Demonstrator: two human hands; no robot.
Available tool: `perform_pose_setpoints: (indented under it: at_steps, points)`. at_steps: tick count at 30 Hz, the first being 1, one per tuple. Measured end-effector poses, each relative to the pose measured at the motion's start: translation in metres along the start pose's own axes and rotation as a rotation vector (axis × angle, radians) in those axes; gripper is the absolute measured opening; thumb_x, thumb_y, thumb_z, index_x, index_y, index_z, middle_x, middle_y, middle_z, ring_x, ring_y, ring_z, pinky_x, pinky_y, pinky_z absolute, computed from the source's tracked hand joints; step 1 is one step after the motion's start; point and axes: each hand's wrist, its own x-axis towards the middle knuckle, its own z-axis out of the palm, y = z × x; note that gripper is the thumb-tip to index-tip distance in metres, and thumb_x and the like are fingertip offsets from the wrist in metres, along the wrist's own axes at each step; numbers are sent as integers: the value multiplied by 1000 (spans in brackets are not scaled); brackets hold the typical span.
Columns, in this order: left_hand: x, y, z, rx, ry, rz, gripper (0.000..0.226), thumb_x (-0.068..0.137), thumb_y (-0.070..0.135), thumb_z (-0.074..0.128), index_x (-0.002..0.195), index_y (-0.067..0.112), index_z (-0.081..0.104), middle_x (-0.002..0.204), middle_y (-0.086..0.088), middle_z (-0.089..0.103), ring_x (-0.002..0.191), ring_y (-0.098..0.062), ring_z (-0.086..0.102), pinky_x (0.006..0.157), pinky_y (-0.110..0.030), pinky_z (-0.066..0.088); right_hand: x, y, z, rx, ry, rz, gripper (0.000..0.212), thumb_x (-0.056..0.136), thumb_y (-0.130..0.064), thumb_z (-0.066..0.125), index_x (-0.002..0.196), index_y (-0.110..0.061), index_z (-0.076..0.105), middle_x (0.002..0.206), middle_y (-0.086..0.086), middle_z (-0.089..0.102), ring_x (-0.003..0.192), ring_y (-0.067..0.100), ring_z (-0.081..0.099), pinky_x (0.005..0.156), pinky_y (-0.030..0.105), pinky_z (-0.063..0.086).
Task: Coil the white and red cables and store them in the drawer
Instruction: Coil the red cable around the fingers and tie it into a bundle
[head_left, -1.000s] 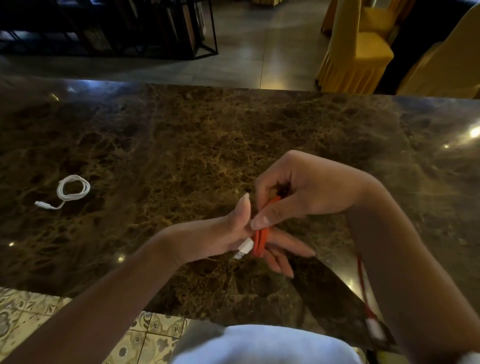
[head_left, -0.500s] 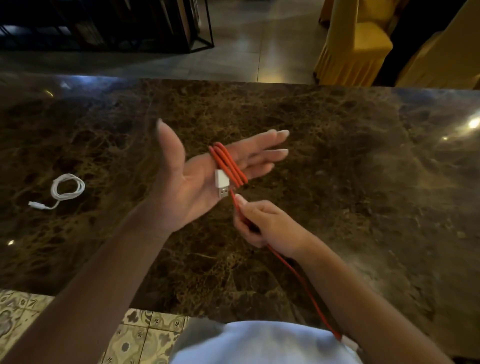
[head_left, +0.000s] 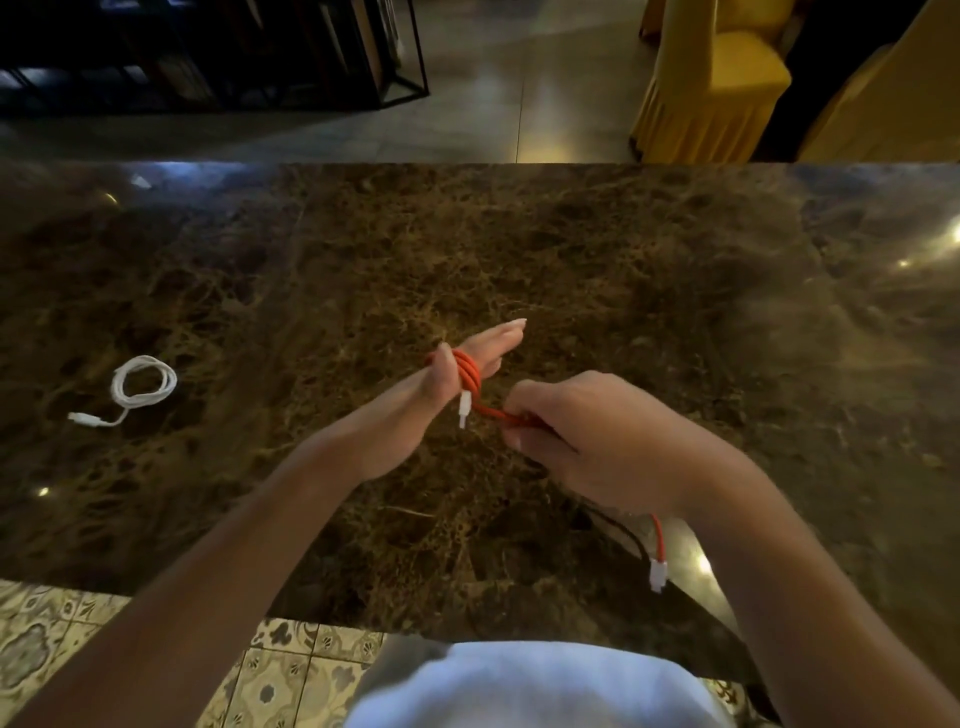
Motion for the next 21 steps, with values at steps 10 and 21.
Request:
perform_pose_setpoints:
  at_steps: [10,21]
  points:
    - [-35,76,-28,-1151,-12,449,137,79,99,8,159,-11,13,171,-29,10,161,-40,6,132,-45,2,6,25,39,278,429,-24,40,109,-42,45,76,-24,59,62,-6,58,56,12,58,57,36,51]
    - [-21,60,-12,-493,9,193,127,75,91,48,160,0,25,171,-11,29,160,-24,24,131,-41,18,44,45,111,606,450,98,41,109,-33,50,73,-15,57,62,0,56,56,12,51,58,34,45]
